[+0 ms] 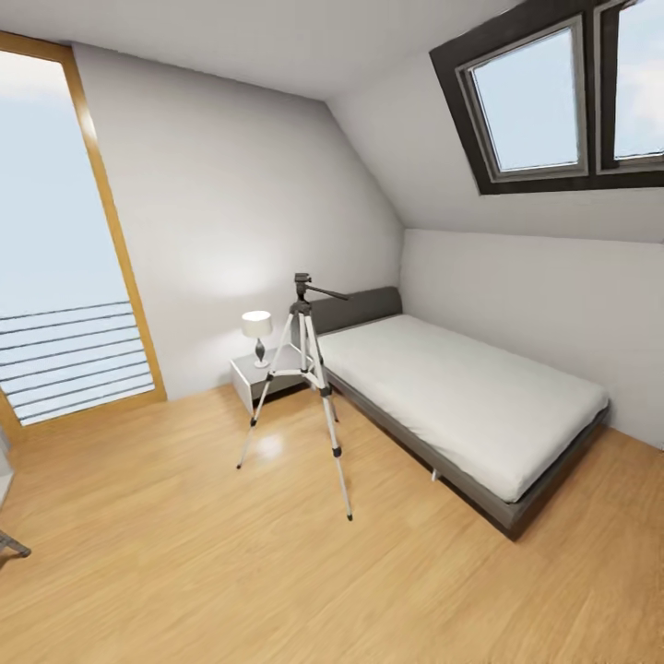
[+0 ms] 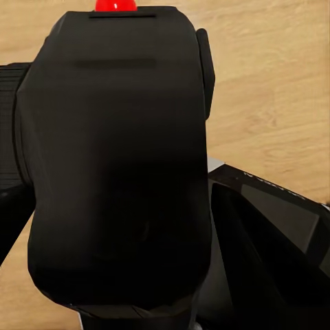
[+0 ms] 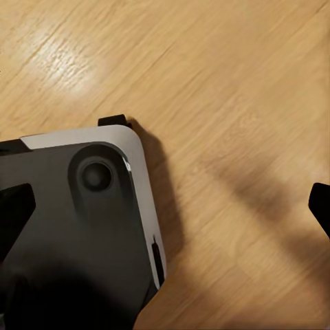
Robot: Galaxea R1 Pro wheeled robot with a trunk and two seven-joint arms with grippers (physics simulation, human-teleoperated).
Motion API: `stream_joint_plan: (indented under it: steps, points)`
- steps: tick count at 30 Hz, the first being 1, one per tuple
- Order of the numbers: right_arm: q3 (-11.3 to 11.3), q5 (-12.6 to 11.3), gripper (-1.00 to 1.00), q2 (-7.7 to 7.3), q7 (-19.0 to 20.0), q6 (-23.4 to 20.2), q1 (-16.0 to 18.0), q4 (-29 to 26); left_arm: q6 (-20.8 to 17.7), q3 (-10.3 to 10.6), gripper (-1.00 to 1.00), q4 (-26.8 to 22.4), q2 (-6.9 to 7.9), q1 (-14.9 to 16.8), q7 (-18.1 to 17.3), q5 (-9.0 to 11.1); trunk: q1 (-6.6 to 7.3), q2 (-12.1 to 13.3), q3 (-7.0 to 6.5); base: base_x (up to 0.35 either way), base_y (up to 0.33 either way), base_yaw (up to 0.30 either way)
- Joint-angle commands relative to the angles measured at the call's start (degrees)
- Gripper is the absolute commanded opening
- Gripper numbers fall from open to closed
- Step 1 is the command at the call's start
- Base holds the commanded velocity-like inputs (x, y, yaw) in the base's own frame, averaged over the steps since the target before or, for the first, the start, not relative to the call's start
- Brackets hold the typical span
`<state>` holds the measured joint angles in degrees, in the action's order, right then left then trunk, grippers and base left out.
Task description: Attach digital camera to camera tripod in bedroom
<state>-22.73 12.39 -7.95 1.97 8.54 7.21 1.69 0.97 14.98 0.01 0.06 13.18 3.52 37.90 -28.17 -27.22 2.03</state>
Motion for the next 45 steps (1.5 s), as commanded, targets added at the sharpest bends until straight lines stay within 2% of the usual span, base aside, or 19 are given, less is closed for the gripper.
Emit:
stream_joint_plan:
  steps: [1, 19, 45]
  points:
    - [-0.49, 0.48, 1.00, -0.04, 0.18, 0.32, 0.08, 0.17, 0.09, 0.49, -1.00, -0.01, 0.00, 0.03, 0.23, 0.24, -0.03, -0.11, 0.12, 0.000, 0.000, -0.041]
    - [-0.32, 0.64, 1.00, 0.07, 0.40, 0.39, 0.08, 0.17, 0.09, 0.49, -1.00, -0.01, -0.02, 0.05, 0.19, 0.24, -0.03, -0.11, 0.12, 0.015, 0.000, -0.006]
    - [-0.32, 0.61, 1.00, 0.04, 0.34, 0.34, 0.08, 0.16, 0.09, 0.49, -1.00, -0.01, 0.03, 0.06, 0.24, 0.24, -0.03, -0.11, 0.12, 0.298, 0.000, 0.000]
